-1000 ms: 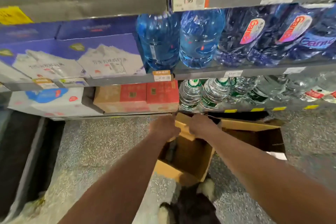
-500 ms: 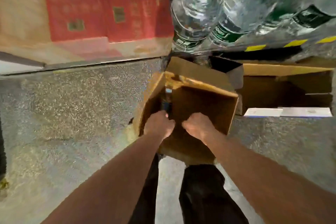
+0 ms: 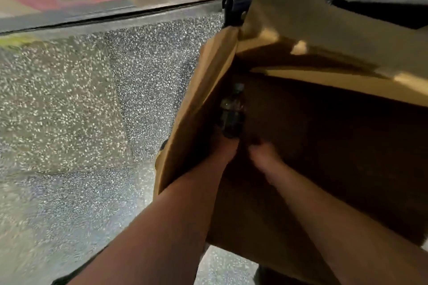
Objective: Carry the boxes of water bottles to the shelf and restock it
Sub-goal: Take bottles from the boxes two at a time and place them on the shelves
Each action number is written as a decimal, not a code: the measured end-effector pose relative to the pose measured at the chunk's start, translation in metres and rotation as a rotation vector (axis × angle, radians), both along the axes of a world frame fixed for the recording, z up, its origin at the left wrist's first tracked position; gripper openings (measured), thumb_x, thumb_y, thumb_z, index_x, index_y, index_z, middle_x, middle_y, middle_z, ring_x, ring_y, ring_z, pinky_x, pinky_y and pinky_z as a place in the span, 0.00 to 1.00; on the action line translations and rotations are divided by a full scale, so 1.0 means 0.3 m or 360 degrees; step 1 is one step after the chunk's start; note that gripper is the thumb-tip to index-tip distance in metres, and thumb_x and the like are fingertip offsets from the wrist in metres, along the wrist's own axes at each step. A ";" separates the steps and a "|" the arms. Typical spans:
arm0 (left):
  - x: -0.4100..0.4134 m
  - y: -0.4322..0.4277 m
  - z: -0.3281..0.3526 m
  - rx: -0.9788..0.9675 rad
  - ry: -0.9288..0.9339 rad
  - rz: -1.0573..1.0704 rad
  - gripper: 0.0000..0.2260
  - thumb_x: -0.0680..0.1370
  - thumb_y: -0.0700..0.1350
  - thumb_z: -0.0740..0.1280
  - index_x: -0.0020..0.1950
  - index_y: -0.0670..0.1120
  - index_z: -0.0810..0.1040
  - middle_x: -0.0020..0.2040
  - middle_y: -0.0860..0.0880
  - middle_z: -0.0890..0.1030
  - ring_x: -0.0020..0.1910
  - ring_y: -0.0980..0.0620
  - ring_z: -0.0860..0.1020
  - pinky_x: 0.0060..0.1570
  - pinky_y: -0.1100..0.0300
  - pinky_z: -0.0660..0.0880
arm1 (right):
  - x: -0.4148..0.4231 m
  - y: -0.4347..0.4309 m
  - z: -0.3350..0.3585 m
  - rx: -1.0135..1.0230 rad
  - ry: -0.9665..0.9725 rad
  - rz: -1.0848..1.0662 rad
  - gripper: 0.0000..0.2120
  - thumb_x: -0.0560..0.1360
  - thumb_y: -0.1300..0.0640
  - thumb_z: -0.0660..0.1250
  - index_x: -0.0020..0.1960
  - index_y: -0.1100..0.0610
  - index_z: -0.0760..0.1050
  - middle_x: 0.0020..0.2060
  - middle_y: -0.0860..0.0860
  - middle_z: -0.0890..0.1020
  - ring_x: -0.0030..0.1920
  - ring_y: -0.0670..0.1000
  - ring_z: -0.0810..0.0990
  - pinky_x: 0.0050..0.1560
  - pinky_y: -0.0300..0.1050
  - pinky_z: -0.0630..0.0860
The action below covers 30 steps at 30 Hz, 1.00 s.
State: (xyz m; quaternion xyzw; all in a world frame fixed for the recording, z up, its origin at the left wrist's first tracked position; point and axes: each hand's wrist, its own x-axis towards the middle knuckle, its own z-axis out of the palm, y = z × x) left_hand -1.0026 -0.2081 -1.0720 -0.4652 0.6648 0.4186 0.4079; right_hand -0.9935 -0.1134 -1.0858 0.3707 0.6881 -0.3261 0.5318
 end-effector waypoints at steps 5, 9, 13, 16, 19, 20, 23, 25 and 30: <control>-0.017 -0.011 -0.078 0.0052 0.0004 0.0136 0.32 0.77 0.39 0.67 0.77 0.42 0.55 0.76 0.42 0.60 0.74 0.45 0.61 0.68 0.59 0.57 | -0.025 0.000 -0.067 0.0025 -0.0047 -0.0067 0.16 0.81 0.60 0.56 0.67 0.62 0.70 0.56 0.60 0.76 0.57 0.58 0.75 0.48 0.43 0.66; -0.004 0.004 -0.106 0.0035 -0.0052 0.0173 0.44 0.72 0.42 0.74 0.78 0.41 0.49 0.77 0.42 0.56 0.76 0.46 0.56 0.73 0.56 0.53 | -0.028 -0.007 -0.102 0.0006 -0.0014 -0.0087 0.14 0.80 0.62 0.56 0.62 0.61 0.74 0.55 0.57 0.77 0.55 0.57 0.77 0.52 0.43 0.72; 0.005 0.013 -0.131 -0.0041 0.0034 0.0263 0.38 0.72 0.39 0.73 0.77 0.41 0.55 0.75 0.42 0.61 0.74 0.46 0.61 0.69 0.59 0.56 | -0.034 -0.008 -0.102 -0.0051 -0.0015 -0.0058 0.19 0.80 0.64 0.54 0.70 0.64 0.68 0.65 0.60 0.74 0.64 0.62 0.73 0.65 0.52 0.70; -0.009 -0.003 -0.100 0.0077 0.0030 0.0341 0.35 0.70 0.37 0.74 0.75 0.43 0.62 0.71 0.43 0.68 0.70 0.45 0.67 0.64 0.57 0.66 | -0.043 0.005 -0.062 -0.0050 0.0022 -0.0105 0.16 0.80 0.66 0.55 0.65 0.66 0.72 0.60 0.62 0.77 0.58 0.62 0.76 0.53 0.50 0.74; -0.029 0.006 -0.015 0.0217 0.0012 0.0516 0.31 0.68 0.38 0.75 0.70 0.43 0.69 0.64 0.44 0.76 0.60 0.44 0.76 0.56 0.54 0.75 | -0.061 0.018 0.034 -0.0101 0.0095 -0.0264 0.16 0.79 0.66 0.58 0.65 0.62 0.73 0.55 0.58 0.79 0.51 0.56 0.78 0.41 0.42 0.74; -0.036 0.012 0.028 0.0269 0.0016 0.0568 0.26 0.69 0.38 0.75 0.65 0.43 0.71 0.59 0.45 0.78 0.53 0.46 0.79 0.48 0.56 0.78 | -0.065 0.024 0.073 -0.0141 0.0108 -0.0322 0.16 0.78 0.65 0.59 0.65 0.59 0.73 0.55 0.57 0.79 0.52 0.56 0.78 0.44 0.42 0.75; -0.049 0.022 0.166 0.0434 -0.0007 0.0677 0.23 0.68 0.40 0.74 0.61 0.46 0.72 0.52 0.45 0.81 0.41 0.50 0.80 0.29 0.62 0.76 | -0.084 0.046 0.203 -0.0199 0.0139 -0.0372 0.19 0.76 0.64 0.61 0.66 0.55 0.73 0.57 0.55 0.80 0.52 0.54 0.80 0.48 0.44 0.78; -0.045 0.030 0.257 0.0471 -0.0025 0.0657 0.28 0.65 0.44 0.76 0.63 0.46 0.72 0.54 0.44 0.82 0.46 0.47 0.81 0.38 0.58 0.78 | -0.104 0.069 0.304 -0.0225 0.0149 -0.0287 0.21 0.74 0.64 0.62 0.66 0.53 0.73 0.54 0.54 0.80 0.48 0.51 0.79 0.40 0.41 0.75; -0.012 0.061 0.477 0.0531 0.0075 0.0743 0.29 0.62 0.38 0.76 0.62 0.40 0.77 0.52 0.39 0.82 0.43 0.43 0.81 0.45 0.53 0.78 | -0.118 0.129 0.530 -0.0418 0.0179 -0.0234 0.22 0.71 0.70 0.65 0.64 0.59 0.75 0.51 0.56 0.80 0.50 0.55 0.78 0.42 0.43 0.75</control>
